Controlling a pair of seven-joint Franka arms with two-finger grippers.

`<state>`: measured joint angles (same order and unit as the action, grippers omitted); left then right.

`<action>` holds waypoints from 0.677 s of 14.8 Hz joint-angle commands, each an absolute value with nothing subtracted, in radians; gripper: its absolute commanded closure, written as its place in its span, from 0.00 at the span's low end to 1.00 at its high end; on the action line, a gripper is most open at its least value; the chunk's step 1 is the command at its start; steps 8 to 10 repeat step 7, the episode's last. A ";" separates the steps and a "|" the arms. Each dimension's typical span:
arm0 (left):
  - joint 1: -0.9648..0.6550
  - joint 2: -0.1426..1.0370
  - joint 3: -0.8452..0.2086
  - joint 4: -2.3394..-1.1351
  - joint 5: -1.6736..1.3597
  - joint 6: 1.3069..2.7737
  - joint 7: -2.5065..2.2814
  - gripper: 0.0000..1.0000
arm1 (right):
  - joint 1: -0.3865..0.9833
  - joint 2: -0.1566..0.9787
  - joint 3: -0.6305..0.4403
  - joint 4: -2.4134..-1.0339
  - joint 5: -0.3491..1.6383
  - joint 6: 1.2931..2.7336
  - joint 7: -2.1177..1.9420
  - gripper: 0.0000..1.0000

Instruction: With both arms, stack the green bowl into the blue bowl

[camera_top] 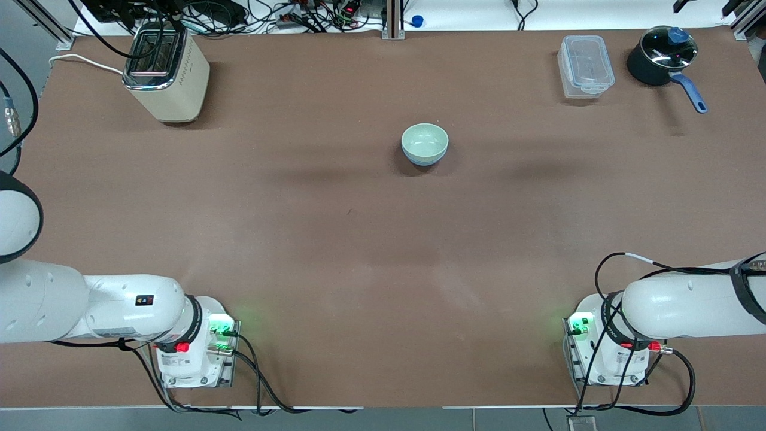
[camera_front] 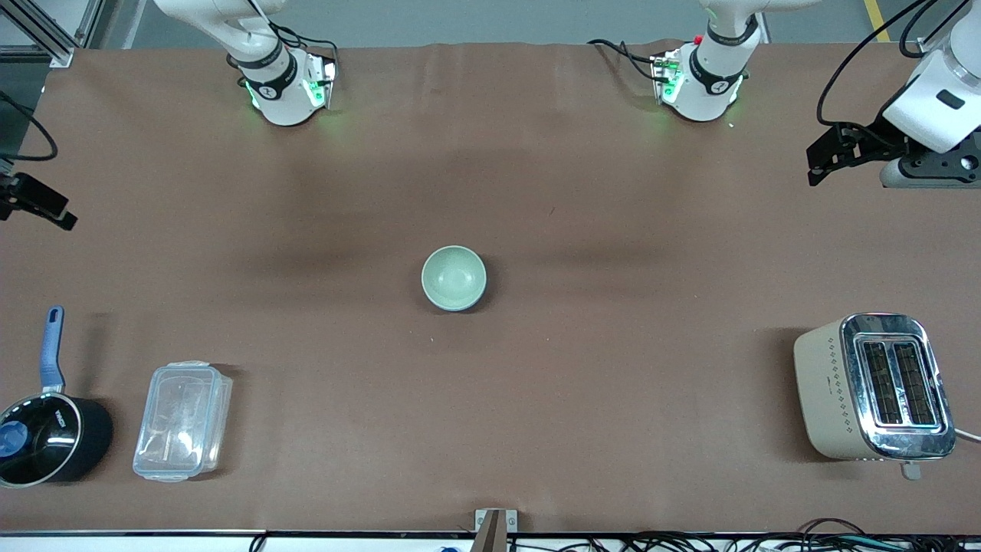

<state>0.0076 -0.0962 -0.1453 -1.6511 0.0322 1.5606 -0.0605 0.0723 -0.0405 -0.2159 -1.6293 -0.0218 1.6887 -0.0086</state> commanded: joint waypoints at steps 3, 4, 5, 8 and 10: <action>0.015 -0.098 -0.144 -1.634 0.029 1.554 -0.041 0.00 | -0.012 0.132 -0.198 -1.399 -0.021 1.617 -0.084 0.00; 0.015 -0.094 -0.144 -1.631 0.031 1.554 -0.043 0.00 | -0.014 0.127 -0.198 -1.416 -0.021 1.591 -0.090 0.00; 0.014 -0.092 -0.144 -1.626 0.031 1.554 -0.046 0.00 | -0.012 0.121 -0.198 -1.419 -0.021 1.566 -0.107 0.00; 0.014 -0.092 -0.144 -1.624 0.032 1.552 -0.046 0.00 | -0.015 0.088 -0.198 -1.469 -0.021 1.551 -0.112 0.00; 0.014 -0.092 -0.144 -1.624 0.032 1.552 -0.046 0.00 | -0.015 0.088 -0.198 -1.469 -0.021 1.551 -0.112 0.00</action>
